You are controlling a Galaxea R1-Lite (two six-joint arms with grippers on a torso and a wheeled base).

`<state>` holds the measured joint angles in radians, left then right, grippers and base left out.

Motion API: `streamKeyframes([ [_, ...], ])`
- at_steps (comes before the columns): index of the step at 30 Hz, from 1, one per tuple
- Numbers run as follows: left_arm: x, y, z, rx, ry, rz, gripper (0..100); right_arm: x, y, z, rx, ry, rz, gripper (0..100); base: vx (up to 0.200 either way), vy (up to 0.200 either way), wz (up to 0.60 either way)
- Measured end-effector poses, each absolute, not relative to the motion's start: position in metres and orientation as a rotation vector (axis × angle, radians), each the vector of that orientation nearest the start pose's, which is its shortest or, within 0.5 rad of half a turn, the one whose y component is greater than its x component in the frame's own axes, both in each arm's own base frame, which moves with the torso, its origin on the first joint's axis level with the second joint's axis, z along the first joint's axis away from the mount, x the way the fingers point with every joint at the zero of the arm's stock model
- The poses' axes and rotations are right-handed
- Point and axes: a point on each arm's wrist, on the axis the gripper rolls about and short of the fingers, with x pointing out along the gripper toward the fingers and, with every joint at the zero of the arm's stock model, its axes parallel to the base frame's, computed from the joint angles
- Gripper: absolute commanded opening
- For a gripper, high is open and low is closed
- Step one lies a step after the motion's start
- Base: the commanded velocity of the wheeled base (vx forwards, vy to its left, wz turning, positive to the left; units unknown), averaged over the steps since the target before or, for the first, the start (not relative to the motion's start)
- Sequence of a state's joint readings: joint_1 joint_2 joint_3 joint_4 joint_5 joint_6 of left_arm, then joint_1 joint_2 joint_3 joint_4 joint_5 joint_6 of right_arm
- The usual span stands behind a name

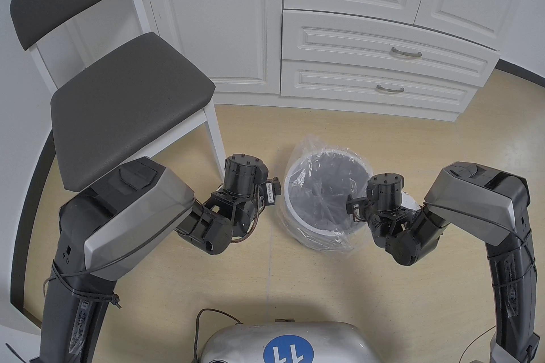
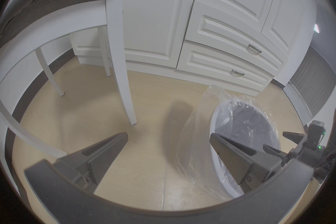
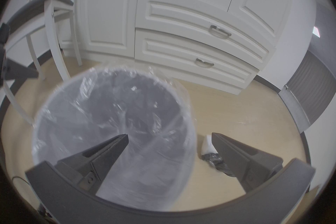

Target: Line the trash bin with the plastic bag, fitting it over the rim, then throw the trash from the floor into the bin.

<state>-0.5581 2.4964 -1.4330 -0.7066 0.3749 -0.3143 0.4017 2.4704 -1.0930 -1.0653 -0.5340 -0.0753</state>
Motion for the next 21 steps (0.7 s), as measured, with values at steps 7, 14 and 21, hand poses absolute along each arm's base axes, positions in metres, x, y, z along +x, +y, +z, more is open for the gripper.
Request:
streamKeyframes([
  [7, 0.416, -0.25, 0.029, -0.149, 0.344, -0.13, 100, 0.392, 0.138, 0.011, -0.299, 0.322, -0.137, 100, 0.0, 0.0, 0.0],
  [14, 0.415, -0.251, 0.029, -0.148, 0.345, -0.131, 100, 0.38, 0.111, 0.033, -0.34, 0.329, -0.145, 100, 0.0, 0.0, 0.0],
  [21, 0.415, -0.251, 0.029, -0.149, 0.343, -0.132, 100, 0.372, 0.1, 0.037, -0.383, 0.341, -0.123, 100, 0.0, 0.0, 0.0],
])
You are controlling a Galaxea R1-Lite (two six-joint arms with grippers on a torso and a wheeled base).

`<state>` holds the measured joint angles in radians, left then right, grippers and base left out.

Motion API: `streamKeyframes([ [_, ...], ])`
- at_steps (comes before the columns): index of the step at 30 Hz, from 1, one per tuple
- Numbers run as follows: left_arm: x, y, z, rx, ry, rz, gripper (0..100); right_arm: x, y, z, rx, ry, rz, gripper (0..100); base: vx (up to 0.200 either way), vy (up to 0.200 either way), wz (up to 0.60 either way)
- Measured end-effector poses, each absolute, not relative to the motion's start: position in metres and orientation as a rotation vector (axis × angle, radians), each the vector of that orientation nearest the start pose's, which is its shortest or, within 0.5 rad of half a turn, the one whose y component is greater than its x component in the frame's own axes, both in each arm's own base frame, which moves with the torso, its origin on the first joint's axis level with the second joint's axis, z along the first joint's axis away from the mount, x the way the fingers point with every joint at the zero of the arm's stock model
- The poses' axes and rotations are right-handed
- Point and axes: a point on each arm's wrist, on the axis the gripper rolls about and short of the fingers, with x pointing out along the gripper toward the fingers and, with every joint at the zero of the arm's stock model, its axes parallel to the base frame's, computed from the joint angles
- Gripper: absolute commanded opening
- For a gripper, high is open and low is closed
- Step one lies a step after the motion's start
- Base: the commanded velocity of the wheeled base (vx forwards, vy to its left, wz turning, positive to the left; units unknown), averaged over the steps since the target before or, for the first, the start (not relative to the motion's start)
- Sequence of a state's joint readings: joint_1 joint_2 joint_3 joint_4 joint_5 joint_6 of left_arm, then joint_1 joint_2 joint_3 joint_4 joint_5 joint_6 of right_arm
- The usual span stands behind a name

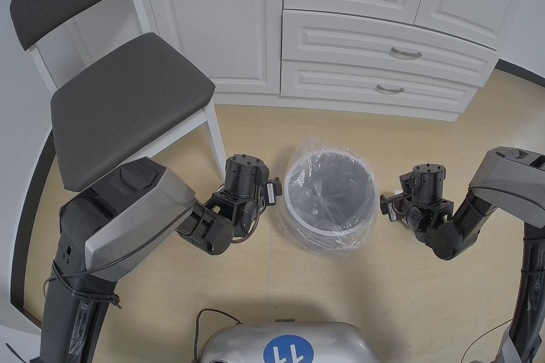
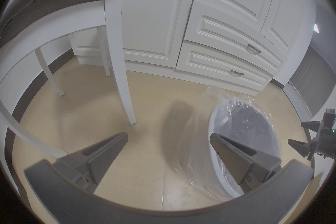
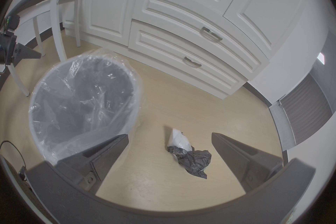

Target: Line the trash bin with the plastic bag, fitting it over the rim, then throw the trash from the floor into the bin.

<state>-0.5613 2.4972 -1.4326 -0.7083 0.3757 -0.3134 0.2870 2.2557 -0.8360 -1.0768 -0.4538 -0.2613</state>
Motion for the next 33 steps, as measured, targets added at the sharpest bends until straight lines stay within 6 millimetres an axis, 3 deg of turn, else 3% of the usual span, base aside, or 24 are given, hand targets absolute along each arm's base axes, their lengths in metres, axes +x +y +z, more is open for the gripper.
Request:
streamKeyframes([
  [5, 0.415, -0.251, 0.029, -0.149, 0.343, -0.132, 100, 0.376, 0.105, 0.046, -0.336, 0.264, -0.115, 100, 0.0, 0.0, 0.0],
  [8, 0.415, -0.251, 0.029, -0.149, 0.343, -0.132, 100, 0.378, 0.119, 0.045, -0.297, 0.234, -0.093, 100, 0.0, 0.0, 0.0],
  [16, 0.415, -0.251, 0.029, -0.148, 0.343, -0.132, 100, 0.38, 0.138, 0.011, -0.321, 0.284, -0.053, 100, 0.0, 0.0, 0.0],
  [21, 0.415, -0.251, 0.029, -0.148, 0.344, -0.132, 100, 0.381, 0.13, 0.002, -0.359, 0.314, -0.066, 100, 0.0, 0.0, 0.0],
  [33, 0.414, -0.252, 0.029, -0.148, 0.345, -0.134, 100, 0.364, 0.097, 0.018, -0.426, 0.349, -0.064, 100, 0.0, 0.0, 0.0],
])
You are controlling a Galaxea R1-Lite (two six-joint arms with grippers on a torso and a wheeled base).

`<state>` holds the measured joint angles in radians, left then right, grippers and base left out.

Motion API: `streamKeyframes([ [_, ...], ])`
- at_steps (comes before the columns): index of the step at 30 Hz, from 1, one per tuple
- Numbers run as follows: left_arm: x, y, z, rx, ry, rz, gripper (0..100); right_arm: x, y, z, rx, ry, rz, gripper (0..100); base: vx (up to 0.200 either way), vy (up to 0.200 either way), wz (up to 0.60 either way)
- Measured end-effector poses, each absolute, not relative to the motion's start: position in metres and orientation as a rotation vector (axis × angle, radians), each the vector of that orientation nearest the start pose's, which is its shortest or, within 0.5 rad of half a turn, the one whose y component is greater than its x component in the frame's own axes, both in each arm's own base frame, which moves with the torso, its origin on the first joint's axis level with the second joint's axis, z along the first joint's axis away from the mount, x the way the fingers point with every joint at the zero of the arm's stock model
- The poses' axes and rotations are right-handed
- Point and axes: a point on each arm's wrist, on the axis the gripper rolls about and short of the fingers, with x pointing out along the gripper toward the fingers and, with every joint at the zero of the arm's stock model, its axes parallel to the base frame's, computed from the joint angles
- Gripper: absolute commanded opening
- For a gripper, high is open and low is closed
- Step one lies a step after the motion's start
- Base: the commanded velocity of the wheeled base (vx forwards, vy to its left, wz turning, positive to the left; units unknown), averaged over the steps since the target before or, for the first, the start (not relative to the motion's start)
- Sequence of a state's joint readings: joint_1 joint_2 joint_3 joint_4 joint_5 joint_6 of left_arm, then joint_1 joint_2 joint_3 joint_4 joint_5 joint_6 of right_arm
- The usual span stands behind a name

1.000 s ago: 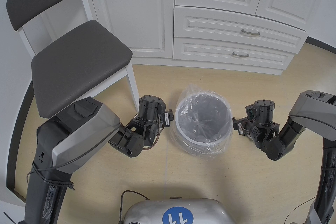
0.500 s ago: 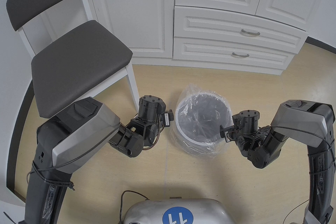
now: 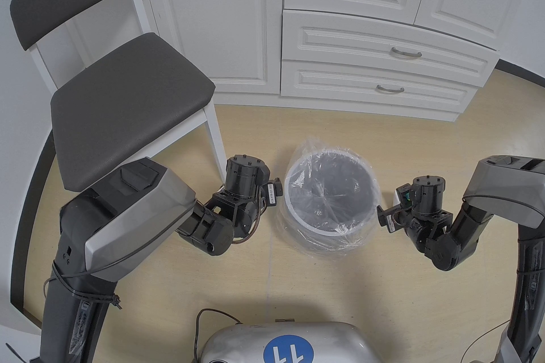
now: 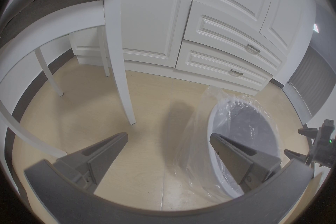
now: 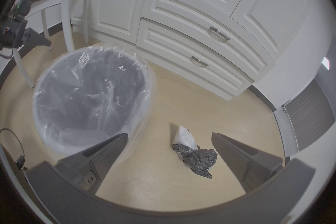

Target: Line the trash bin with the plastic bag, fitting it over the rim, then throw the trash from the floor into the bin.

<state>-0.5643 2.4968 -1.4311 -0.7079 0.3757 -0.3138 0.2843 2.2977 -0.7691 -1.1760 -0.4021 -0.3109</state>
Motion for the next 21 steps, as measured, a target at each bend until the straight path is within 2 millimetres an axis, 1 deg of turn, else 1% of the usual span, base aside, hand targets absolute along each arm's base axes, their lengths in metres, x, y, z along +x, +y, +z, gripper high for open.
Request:
streamKeyframes([
  [4, 0.414, -0.253, 0.028, -0.147, 0.346, -0.135, 100, 0.36, 0.092, 0.017, -0.444, 0.365, -0.047, 100, 0.0, 0.0, 0.0],
  [7, 0.413, -0.253, 0.028, -0.148, 0.346, -0.136, 100, 0.361, 0.092, 0.014, -0.446, 0.37, -0.043, 100, 0.0, 0.0, 0.0],
  [12, 0.413, -0.253, 0.028, -0.147, 0.347, -0.136, 100, 0.367, 0.094, 0.004, -0.45, 0.383, -0.041, 100, 0.0, 0.0, 0.0],
  [18, 0.413, -0.253, 0.028, -0.147, 0.346, -0.137, 100, 0.377, 0.096, -0.015, -0.455, 0.402, -0.04, 100, 0.0, 0.0, 0.0],
  [21, 0.414, -0.253, 0.029, -0.148, 0.344, -0.137, 100, 0.383, 0.093, -0.021, -0.453, 0.408, -0.052, 100, 0.0, 0.0, 0.0],
])
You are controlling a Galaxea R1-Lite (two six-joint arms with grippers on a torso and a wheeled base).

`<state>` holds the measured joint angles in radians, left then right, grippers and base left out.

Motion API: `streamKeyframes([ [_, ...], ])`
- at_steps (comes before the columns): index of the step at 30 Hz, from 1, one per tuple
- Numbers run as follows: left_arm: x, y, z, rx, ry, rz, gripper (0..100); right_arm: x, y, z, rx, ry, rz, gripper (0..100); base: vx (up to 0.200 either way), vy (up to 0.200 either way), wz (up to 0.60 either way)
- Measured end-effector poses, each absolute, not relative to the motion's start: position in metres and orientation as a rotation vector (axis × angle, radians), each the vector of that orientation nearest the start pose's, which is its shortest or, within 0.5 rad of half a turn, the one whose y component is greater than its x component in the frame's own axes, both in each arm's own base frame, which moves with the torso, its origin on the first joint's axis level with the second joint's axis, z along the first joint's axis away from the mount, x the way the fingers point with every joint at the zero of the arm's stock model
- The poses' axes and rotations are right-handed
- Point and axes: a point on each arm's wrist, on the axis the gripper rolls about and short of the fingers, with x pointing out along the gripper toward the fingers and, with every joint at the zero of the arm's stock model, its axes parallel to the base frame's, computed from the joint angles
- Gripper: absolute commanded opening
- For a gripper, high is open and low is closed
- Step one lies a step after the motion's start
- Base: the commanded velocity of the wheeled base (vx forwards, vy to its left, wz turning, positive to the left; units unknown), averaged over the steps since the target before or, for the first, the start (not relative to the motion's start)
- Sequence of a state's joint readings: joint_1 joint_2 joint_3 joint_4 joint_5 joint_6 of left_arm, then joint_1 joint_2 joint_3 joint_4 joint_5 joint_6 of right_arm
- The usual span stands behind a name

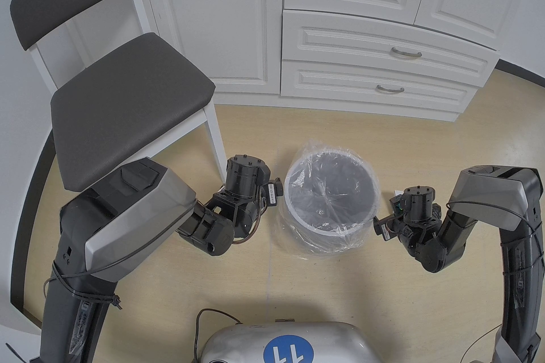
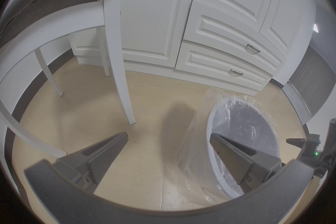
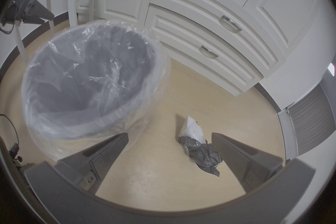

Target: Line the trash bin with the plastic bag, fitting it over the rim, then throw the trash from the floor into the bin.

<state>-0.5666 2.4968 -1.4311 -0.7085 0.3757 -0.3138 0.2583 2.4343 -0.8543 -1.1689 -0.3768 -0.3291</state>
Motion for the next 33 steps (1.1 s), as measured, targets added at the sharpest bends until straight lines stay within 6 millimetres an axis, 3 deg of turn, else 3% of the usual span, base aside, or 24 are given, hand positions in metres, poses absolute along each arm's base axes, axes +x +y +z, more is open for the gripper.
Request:
streamKeyframes([
  [14, 0.414, -0.253, 0.029, -0.148, 0.345, -0.136, 100, 0.404, 0.079, -0.045, -0.444, 0.425, -0.095, 100, 0.0, 0.0, 0.0],
  [19, 0.414, -0.253, 0.029, -0.148, 0.345, -0.136, 100, 0.406, 0.07, -0.042, -0.439, 0.42, -0.118, 100, 0.0, 0.0, 0.0],
  [22, 0.414, -0.253, 0.029, -0.148, 0.345, -0.136, 100, 0.406, 0.067, -0.028, -0.428, 0.385, -0.142, 100, 0.0, 0.0, 0.0],
  [26, 0.413, -0.253, 0.028, -0.147, 0.345, -0.136, 100, 0.409, 0.064, 0.006, -0.39, 0.253, -0.203, 100, 0.0, 0.0, 0.0],
  [33, 0.413, -0.253, 0.029, -0.148, 0.345, -0.136, 100, 0.405, 0.072, 0.05, -0.3, 0.119, -0.226, 100, 0.0, 0.0, 0.0],
])
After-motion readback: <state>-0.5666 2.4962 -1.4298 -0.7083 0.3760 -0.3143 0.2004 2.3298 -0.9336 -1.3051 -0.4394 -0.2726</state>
